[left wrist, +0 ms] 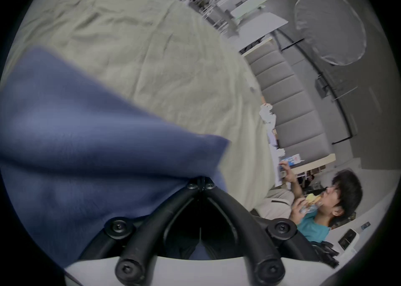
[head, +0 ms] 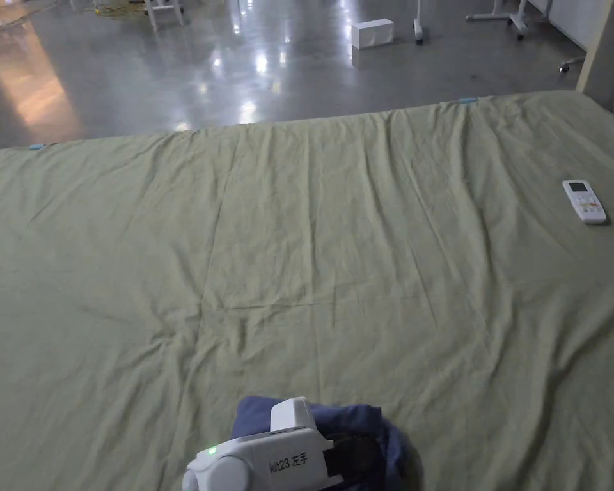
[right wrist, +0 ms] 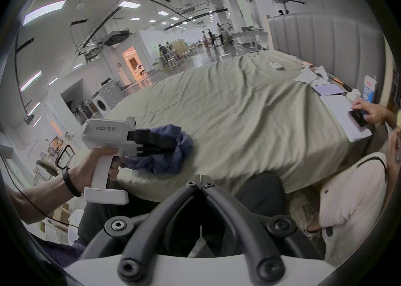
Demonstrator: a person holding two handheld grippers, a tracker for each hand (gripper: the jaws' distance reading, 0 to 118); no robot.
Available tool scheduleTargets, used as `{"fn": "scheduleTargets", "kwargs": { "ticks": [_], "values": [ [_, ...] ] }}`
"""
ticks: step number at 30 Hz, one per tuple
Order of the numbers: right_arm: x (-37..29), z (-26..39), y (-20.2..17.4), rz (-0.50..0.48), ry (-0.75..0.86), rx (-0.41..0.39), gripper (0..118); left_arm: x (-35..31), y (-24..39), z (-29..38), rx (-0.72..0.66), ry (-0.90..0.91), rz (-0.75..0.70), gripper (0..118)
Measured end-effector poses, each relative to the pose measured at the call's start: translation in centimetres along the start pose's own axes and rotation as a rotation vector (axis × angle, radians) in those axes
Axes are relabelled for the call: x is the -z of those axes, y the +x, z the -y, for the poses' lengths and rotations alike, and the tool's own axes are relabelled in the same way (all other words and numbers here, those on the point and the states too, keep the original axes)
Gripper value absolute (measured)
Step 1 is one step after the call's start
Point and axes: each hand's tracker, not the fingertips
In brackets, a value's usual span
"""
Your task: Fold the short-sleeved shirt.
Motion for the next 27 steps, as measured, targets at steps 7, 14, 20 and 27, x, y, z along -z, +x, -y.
{"fn": "scheduleTargets", "kwargs": {
  "ticks": [7, 14, 20, 27],
  "values": [
    [10.3, -4.3, -3.4, -0.175, -0.01, -0.061, 0, -11.5, -0.7, -2.1, 0.044, 0.235, 0.029, 0],
    [23.0, -5.9, -5.2, -0.208, -0.273, -0.046, 0, -16.3, -6.0, -2.4, -0.022, 0.263, -0.013, 28],
    [24.6, -5.7, -3.7, -0.188, -0.366, -0.039, 0, -14.2, -9.4, -3.0, -0.038, 0.139, 0.01, 113],
    [24.7, -5.7, -4.3, -0.17, -0.369, -0.088, 0, -6.3, -12.3, -4.9, -0.139, -0.065, 0.103, 112]
  ]
}}
